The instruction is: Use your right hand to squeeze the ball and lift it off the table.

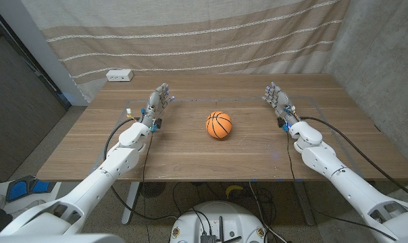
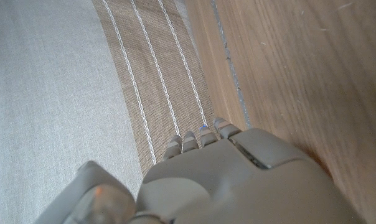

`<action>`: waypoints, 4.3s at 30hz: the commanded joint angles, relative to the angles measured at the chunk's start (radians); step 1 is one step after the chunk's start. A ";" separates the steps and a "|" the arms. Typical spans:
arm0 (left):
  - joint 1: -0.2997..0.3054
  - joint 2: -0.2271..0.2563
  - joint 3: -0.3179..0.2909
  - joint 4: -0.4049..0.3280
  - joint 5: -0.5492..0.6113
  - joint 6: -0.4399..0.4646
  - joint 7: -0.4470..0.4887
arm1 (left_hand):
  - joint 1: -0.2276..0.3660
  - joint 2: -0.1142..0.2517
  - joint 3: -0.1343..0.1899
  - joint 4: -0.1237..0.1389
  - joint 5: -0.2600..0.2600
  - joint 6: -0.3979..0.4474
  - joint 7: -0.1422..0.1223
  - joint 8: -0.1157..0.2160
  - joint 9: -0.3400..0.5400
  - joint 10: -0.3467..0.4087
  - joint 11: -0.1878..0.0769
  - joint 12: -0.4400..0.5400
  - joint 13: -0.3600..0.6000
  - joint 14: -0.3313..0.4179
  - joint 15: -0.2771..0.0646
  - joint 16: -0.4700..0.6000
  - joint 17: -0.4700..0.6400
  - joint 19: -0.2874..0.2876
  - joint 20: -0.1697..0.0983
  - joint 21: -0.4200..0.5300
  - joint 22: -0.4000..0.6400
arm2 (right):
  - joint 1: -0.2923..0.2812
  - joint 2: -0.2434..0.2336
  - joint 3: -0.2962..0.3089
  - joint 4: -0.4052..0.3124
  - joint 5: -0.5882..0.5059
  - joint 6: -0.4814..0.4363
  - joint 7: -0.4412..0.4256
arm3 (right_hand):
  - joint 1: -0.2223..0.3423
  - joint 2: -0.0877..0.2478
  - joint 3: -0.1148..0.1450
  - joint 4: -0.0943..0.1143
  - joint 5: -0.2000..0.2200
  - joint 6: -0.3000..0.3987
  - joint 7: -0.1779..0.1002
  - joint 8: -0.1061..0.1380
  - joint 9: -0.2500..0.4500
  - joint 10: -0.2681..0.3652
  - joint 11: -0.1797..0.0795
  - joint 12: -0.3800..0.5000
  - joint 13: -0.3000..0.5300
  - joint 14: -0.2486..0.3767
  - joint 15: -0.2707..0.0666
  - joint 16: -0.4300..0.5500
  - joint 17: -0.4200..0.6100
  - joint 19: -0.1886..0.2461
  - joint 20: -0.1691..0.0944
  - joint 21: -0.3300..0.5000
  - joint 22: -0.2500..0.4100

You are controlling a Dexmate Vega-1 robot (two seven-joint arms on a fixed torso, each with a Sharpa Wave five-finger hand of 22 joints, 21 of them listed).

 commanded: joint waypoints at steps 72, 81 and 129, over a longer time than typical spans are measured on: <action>0.010 0.005 -0.001 -0.020 0.001 -0.001 0.003 | 0.004 0.042 0.002 -0.018 0.003 0.002 -0.037 0.006 0.006 -0.010 0.003 0.007 0.003 -0.010 0.000 0.006 0.002 0.012 0.011 -0.017 0.006 | -0.011 -0.115 0.040 -0.205 -0.322 0.106 -0.203 | 0.007 -0.023 0.015 -0.072 0.017 0.047 0.003 0.017 0.007 0.044 0.008 0.019 -0.005 0.042 0.042 0.022 -0.027 0.040 0.061 -0.037 0.007; 0.007 0.005 0.002 -0.013 0.005 -0.006 0.000 | 0.004 0.042 0.002 -0.019 0.003 0.003 -0.037 0.006 0.006 -0.009 0.002 0.007 0.003 -0.010 -0.001 0.006 0.002 0.013 0.011 -0.019 0.006 | -0.019 -0.122 0.043 -0.237 -0.370 0.115 -0.223 | 0.009 -0.025 0.017 -0.081 0.019 0.046 0.006 0.015 0.007 0.047 0.009 0.018 -0.006 0.048 0.039 0.025 -0.031 0.045 0.061 -0.041 0.007; -0.006 -0.001 0.004 0.003 -0.002 -0.004 -0.015 | 0.003 0.043 0.001 -0.024 0.002 0.003 -0.036 0.006 0.006 -0.011 0.003 0.006 0.003 -0.011 -0.001 0.006 0.002 0.018 0.012 -0.031 0.007 | -0.052 -0.185 0.048 -0.422 -0.643 0.081 -0.278 | 0.012 -0.033 0.019 -0.117 0.023 0.064 -0.001 0.016 0.007 0.068 0.004 0.019 -0.007 0.062 0.028 0.027 -0.050 0.067 0.047 -0.062 0.007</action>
